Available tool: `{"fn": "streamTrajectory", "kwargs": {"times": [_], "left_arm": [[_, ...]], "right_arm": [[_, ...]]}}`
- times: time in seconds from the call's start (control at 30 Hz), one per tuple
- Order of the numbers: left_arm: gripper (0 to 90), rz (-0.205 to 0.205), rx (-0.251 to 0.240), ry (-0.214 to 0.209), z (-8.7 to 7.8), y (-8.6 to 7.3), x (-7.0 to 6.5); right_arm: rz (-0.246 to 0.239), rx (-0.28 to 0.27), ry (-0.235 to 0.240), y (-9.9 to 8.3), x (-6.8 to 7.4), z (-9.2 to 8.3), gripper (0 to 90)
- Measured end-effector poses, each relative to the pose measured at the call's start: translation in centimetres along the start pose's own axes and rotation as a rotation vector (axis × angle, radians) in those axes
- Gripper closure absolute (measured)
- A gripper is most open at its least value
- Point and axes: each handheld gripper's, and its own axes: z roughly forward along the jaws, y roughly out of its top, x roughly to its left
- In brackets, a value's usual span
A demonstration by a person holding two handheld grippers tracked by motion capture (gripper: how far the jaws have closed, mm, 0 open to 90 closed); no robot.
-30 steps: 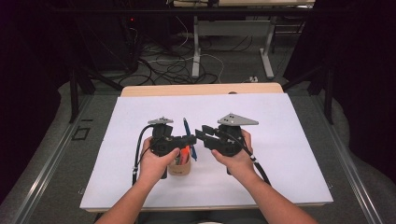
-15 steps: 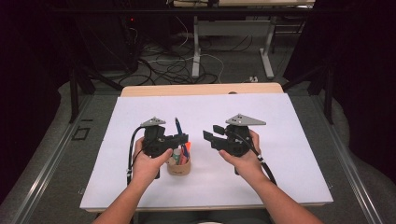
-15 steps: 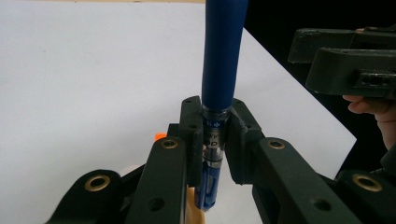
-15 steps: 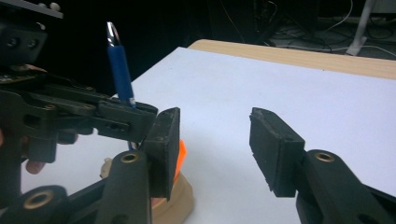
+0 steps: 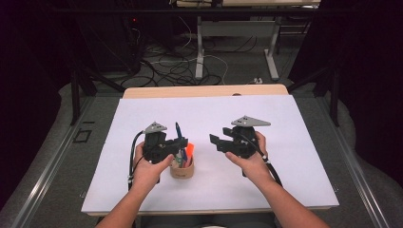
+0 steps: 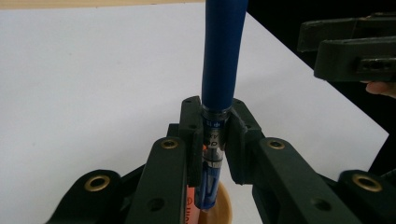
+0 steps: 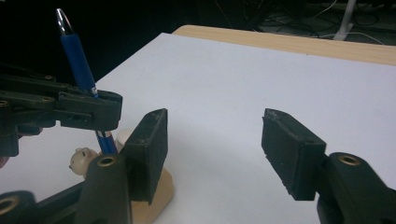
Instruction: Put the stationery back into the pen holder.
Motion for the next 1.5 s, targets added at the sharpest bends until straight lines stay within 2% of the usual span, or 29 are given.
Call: {"fn": "streamTrajectory", "kwargs": {"times": [0.2, 0.3, 0.43, 0.47, 0.5, 0.7, 1.07, 1.1, 1.27, 1.3, 1.37, 1.43, 1.5], "left_arm": [[78.9, 0.009, -0.001, 0.007, 0.2, -0.5, 0.0], [79.0, 0.008, -0.004, 0.013, 0.4, -0.9, 0.0], [79.0, 0.019, 0.018, 0.018, 0.8, -1.6, -0.1], [78.9, 0.036, 0.023, 0.023, 0.9, -1.7, -0.1], [78.9, 0.031, 0.026, 0.018, 1.0, -1.9, -0.2], [78.8, 0.071, 0.040, 0.030, 1.4, -2.3, -0.6], [78.7, 0.078, 0.071, 0.044, 1.6, -3.0, -0.7], [78.7, 0.090, 0.079, 0.045, 1.6, -3.0, -0.6], [77.5, 0.091, 0.072, 0.047, 1.7, -3.1, -0.7], [75.2, 0.076, 0.064, 0.041, 1.7, -3.1, -0.7], [72.2, 0.084, 0.057, 0.045, 1.6, -3.0, -0.7], [69.5, 0.070, 0.048, 0.033, 1.5, -3.0, -0.7], [67.9, 0.074, 0.042, 0.031, 1.4, -2.9, -0.7]], "right_arm": [[-0.010, 0.012, -0.018, -0.1, -0.4, -0.1, 36.4], [0.001, 0.016, -0.014, -0.1, -0.6, -0.2, 35.8], [0.004, 0.008, -0.018, 0.0, -0.8, -0.2, 35.6], [0.005, 0.010, -0.020, 0.0, -0.8, -0.3, 35.6], [0.013, 0.011, -0.021, 0.0, -0.8, -0.3, 35.6], [0.021, 0.012, -0.027, -0.1, -1.2, -0.3, 35.6], [0.030, 0.017, -0.029, -0.2, -1.4, -0.2, 35.6], [0.037, 0.016, -0.029, -0.2, -1.3, -0.2, 35.6], [0.039, 0.013, -0.029, -0.1, -1.4, -0.3, 35.6], [0.038, 0.013, -0.029, -0.1, -1.4, -0.3, 35.6], [0.038, 0.011, -0.032, -0.2, -1.5, -0.3, 35.6], [0.041, 0.013, -0.032, -0.2, -1.5, -0.3, 35.6], [0.044, 0.014, -0.030, -0.2, -1.5, -0.3, 35.6]]}}
